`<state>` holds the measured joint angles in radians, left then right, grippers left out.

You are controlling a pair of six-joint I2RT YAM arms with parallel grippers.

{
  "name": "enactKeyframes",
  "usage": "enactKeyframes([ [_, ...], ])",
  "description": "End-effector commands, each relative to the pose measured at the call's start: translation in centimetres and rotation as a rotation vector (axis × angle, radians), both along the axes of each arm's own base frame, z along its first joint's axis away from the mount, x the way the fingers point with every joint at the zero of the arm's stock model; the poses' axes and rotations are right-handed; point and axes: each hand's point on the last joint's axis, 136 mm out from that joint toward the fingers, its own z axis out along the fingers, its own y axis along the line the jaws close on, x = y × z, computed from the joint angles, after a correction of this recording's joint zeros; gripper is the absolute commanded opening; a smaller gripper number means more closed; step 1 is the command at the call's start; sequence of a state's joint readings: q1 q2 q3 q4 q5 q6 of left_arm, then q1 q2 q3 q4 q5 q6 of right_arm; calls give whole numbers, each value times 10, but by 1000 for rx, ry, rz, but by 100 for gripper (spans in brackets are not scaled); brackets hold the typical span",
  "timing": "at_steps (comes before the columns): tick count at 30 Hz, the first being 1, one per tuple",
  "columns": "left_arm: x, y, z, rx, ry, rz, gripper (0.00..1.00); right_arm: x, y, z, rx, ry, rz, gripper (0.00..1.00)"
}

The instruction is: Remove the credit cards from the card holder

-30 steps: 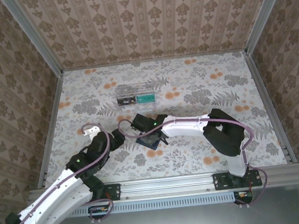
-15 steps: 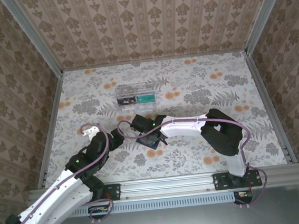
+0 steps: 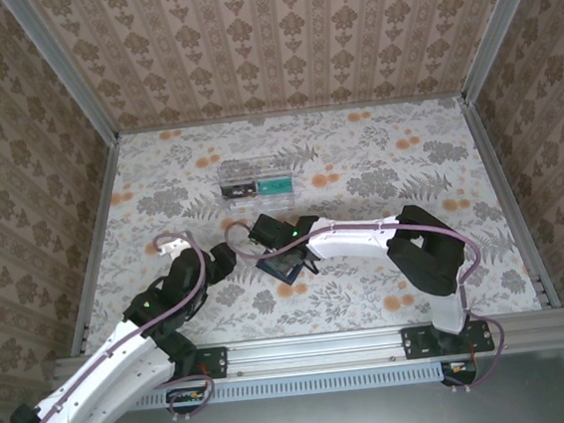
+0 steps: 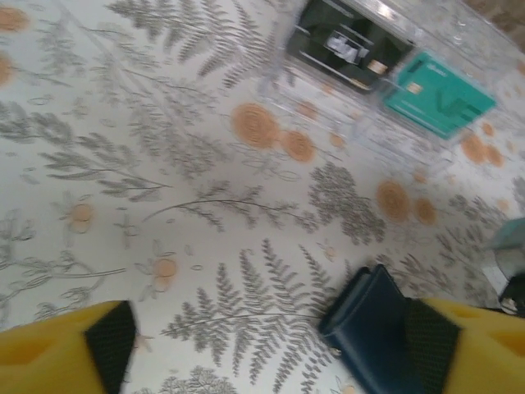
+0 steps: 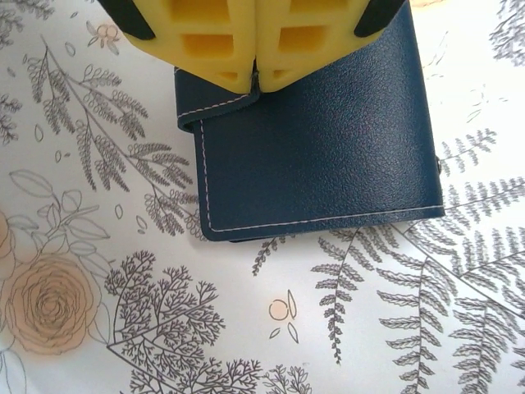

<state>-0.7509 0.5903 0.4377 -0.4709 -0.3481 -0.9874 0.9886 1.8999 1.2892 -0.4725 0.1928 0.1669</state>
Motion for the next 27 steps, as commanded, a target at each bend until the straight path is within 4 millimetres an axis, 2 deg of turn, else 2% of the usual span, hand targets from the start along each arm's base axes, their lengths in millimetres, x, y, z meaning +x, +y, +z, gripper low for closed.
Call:
enactKeyframes([
  [1,-3,-33,-11,-148,30,-99,71,-6,2,21,116,57,-79,0],
  [4,-4,-59,-17,-264,47,-146,48,-7,6,24,187,98,-122,0],
  [5,-6,-65,-19,-282,53,-154,37,-9,8,23,206,112,-131,0],
  [8,-10,-81,-24,-291,64,-175,14,-10,12,20,238,142,-159,0],
  [10,-12,-91,-25,-305,69,-186,6,-10,13,19,253,148,-178,0],
  [13,-14,-104,-27,-326,69,-198,0,-10,15,18,274,161,-198,0],
  [22,-14,-117,-59,-308,144,-177,0,-11,19,17,320,186,-230,0],
  [27,-18,-101,-87,-209,235,-99,0,-10,17,20,364,206,-253,0],
])
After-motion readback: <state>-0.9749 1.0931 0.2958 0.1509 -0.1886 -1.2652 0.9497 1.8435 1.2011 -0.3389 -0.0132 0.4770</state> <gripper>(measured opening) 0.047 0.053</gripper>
